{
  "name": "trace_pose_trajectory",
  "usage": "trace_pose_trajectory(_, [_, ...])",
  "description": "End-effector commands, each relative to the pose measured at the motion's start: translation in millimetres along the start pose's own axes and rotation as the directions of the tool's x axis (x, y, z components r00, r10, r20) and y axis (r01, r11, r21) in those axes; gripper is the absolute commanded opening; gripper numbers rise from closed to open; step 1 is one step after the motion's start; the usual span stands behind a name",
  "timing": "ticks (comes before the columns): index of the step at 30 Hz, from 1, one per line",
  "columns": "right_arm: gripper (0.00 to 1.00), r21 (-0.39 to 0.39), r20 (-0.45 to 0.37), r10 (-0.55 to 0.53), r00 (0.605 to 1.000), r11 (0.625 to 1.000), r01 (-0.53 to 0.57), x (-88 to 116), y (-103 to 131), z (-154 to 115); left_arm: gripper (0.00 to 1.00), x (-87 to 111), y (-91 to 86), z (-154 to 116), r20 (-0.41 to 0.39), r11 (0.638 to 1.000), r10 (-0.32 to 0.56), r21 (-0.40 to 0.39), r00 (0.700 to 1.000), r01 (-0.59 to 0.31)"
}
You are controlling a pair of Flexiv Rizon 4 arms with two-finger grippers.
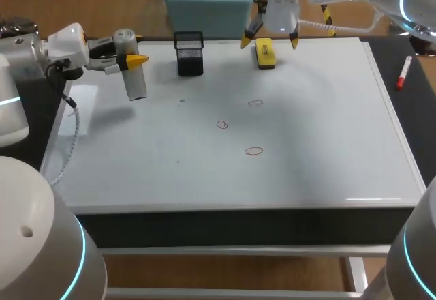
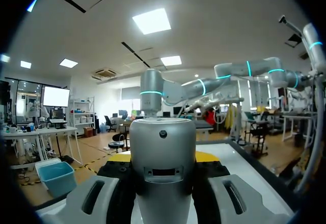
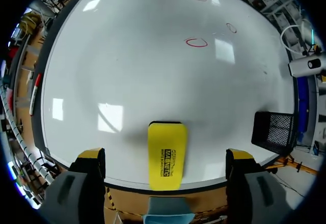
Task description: Pick up the inspection probe, press it on each red-marked spot on the whiteboard one by one, put down the probe, pick up the eraser, and wipe off all the red marks.
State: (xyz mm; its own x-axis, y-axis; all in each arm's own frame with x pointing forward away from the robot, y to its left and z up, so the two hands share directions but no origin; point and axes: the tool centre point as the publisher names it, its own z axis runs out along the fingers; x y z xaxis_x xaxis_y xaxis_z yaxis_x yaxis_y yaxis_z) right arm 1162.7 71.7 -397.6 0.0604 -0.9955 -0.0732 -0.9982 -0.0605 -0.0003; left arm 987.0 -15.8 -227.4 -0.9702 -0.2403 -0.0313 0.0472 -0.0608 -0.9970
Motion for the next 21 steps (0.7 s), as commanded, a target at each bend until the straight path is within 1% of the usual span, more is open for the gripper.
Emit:
trace_pose_trajectory(1, [1.00,-0.017,-0.016,-0.001,1.000,1.000,0.000,0,-7,7,0.00,0.5,-0.9,0,0.002,1.000,0.002,0.000,1.000,-0.002])
trace_pose_trajectory(8, [1.00,-0.031,-0.031,-0.006,1.000,1.000,0.005,2,-5,16,0.00,0.5,-0.9,0,0.002,1.000,0.002,0.000,1.000,-0.002])
trace_pose_trajectory(16, [1.00,-0.037,-0.037,-0.006,0.999,0.999,0.005,1,-6,18,0.00,0.5,-0.9,0,0.002,1.000,0.002,0.000,1.000,-0.002])
trace_pose_trajectory(17, [0.98,-0.038,-0.037,-0.006,0.999,0.999,0.004,1,-6,18,0.00,0.5,-0.9,0,0.002,1.000,0.002,0.000,1.000,-0.002])
trace_pose_trajectory(19, [0.85,-0.041,-0.036,-0.004,0.999,0.999,0.003,1,-6,19,0.00,0.5,-0.9,0,0.002,1.000,0.002,0.000,1.000,-0.002])
trace_pose_trajectory(21, [0.58,-0.044,-0.035,-0.004,0.999,0.999,0.002,0,-5,21,0.00,0.5,-0.9,0,0.002,1.000,0.002,0.000,1.000,-0.002])
